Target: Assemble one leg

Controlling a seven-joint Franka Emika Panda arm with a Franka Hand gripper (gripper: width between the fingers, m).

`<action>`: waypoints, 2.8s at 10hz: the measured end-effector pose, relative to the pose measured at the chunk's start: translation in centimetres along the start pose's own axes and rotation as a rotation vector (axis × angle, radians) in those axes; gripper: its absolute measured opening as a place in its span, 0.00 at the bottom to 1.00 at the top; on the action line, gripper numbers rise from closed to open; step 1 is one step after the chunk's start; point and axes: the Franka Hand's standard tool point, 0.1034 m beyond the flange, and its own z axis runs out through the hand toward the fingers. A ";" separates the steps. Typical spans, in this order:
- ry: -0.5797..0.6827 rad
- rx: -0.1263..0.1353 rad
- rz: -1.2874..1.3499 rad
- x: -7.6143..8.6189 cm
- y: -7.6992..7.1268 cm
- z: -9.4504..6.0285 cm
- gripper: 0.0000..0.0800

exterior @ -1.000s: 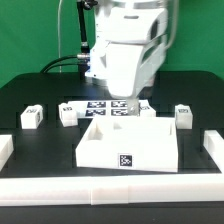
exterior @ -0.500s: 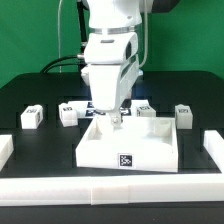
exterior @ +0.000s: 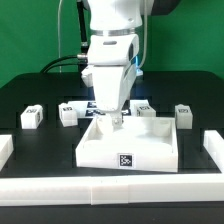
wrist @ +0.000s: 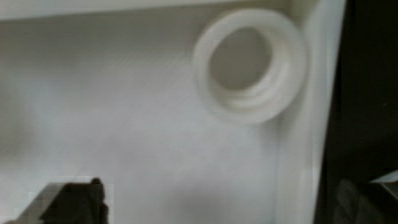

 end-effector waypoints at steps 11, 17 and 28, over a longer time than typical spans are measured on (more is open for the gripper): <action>-0.005 0.007 -0.061 0.1 -2.7 2.8 0.57; -0.004 0.002 -0.059 0.0 -2.5 2.7 0.07; 0.034 -0.051 -0.140 4.6 2.4 2.7 0.07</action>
Offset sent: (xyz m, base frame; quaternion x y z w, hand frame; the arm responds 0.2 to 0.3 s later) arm -0.0231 0.0086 -0.0240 -0.0189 0.0223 -0.0358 0.9989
